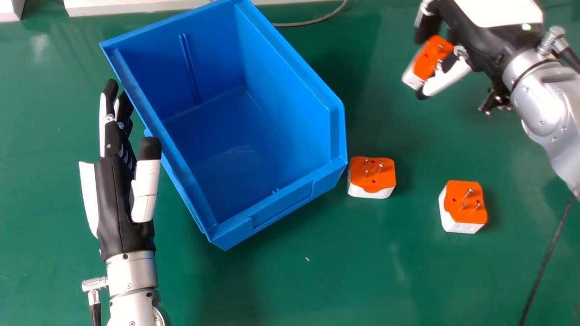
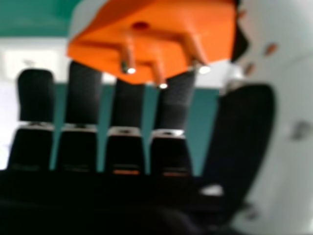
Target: Pick all objects and put in blue box
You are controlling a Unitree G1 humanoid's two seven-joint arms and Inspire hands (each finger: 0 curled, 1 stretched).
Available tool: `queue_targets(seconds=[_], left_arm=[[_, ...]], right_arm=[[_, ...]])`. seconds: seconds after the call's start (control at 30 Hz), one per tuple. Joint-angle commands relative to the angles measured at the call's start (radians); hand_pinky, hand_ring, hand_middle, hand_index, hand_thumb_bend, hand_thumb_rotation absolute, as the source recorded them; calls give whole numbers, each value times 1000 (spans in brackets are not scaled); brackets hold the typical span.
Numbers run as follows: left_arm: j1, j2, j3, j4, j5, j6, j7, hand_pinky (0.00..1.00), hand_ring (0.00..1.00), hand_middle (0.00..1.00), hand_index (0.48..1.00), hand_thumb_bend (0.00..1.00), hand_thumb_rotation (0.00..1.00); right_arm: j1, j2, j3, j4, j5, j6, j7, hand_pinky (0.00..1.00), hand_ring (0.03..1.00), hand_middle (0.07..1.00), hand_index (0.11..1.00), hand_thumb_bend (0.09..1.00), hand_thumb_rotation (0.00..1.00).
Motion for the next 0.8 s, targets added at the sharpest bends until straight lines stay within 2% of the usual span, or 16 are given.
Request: queue_targets(seconds=[0.0,0.13,0.2,0.3,0.47,0.57,0.63,0.77], left_arm=[[-2,2,2,-9,1,-24,0,983,954,936,955,934,921],[-4,-1,1,-8,1,-24,1,981,953,935,954,934,918],[-5,-2,1,-7,1,-25,1,981,953,935,954,934,918],[-5,-3,1,-8,8,-27,7,979,951,933,953,937,918],[4,-5,-2,-16,13,-27,12,978,950,933,952,938,918],[8,-9,-1,-21,12,-30,17,976,949,932,952,937,920],[11,-10,-1,-24,10,-31,17,976,948,932,953,937,921],[16,-8,-1,-26,15,-36,19,974,947,931,951,937,920]], right_arm=[[0,-17,-40,-70,22,-31,-40,347,429,510,490,505,0],[-8,-13,-31,-127,-22,-65,-78,344,427,502,503,502,0],[-13,1,-31,-161,-27,-51,-63,344,427,502,503,502,0],[-27,39,-27,-205,-23,-37,-43,343,427,497,507,501,0],[-39,86,-17,-281,-28,-20,6,345,430,497,506,501,0],[-40,122,-13,-324,-29,-25,15,347,429,490,507,501,0],[-38,150,-6,-351,-42,-13,16,350,431,488,508,501,0],[-44,196,16,-374,-56,-26,35,350,432,487,511,501,0]])
